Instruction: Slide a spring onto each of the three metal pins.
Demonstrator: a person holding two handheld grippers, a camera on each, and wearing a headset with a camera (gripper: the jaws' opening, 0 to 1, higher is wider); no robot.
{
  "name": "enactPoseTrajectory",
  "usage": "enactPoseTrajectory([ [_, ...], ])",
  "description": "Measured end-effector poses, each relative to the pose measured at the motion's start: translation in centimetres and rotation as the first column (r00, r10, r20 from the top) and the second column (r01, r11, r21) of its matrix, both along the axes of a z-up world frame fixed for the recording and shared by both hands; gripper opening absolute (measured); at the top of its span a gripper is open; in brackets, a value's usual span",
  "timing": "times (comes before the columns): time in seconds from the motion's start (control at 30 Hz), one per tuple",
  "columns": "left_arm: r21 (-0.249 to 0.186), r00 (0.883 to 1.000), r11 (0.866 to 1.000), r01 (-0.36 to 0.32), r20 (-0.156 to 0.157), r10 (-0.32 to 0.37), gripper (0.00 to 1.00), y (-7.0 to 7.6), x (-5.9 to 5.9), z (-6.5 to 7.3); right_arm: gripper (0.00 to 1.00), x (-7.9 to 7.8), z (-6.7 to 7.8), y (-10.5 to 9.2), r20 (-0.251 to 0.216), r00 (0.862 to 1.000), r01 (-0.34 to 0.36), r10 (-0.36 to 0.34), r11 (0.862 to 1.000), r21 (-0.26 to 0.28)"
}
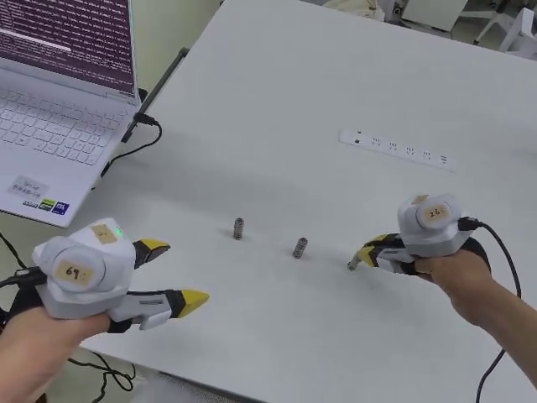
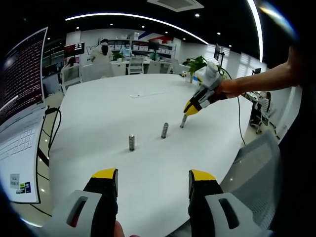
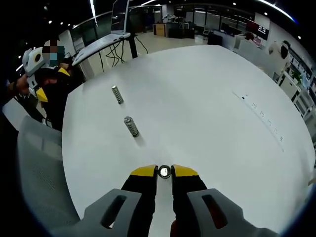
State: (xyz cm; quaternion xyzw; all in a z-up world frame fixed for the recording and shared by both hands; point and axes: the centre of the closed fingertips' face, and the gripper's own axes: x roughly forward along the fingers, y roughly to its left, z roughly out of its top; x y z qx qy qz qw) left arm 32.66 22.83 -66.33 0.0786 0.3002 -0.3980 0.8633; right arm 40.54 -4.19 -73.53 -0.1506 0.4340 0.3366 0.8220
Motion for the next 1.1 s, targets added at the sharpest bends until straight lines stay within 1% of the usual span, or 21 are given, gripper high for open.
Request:
enactPoseTrajectory([
  [0.27, 0.004, 1.0, 1.0, 0.002, -0.001, -0.002, 0.53, 0.0, 0.0, 0.1, 0.09, -0.1, -1.0, 0.1, -0.02, 1.0, -0.003, 0.003, 1.0, -0.004],
  [0.47, 0.007, 1.0, 1.0, 0.001, -0.001, -0.001, 0.53, 0.1, 0.0, 0.2, 0.09, -0.1, -1.3, 0.2, -0.025, 1.0, 0.001, -0.001, 1.0, 0.0],
  [0.8, 0.008, 1.0, 1.0, 0.002, 0.005, -0.002, 0.53, 0.0, 0.1, 0.5, 0.1, -0.1, -1.1, 0.1, -0.014, 1.0, 0.009, -0.009, 1.0, 0.003],
  [0.87, 0.008, 1.0, 1.0, 0.002, 0.006, -0.002, 0.53, 0.0, 0.1, 0.5, 0.1, -0.3, -0.7, 0.1, -0.006, 1.0, 0.014, -0.014, 1.0, 0.006],
  [0.93, 0.007, 1.0, 1.0, 0.001, 0.007, -0.001, 0.53, -0.1, 0.1, 0.6, 0.12, -0.3, -0.6, -0.1, -0.001, 1.0, 0.021, -0.021, 1.0, 0.009],
  [1.1, 0.002, 1.0, 1.0, 0.001, 0.012, -0.001, 0.52, -0.3, 0.1, 0.7, 0.17, -1.2, -0.2, -0.7, 0.014, 0.999, 0.047, -0.047, 0.999, 0.013],
])
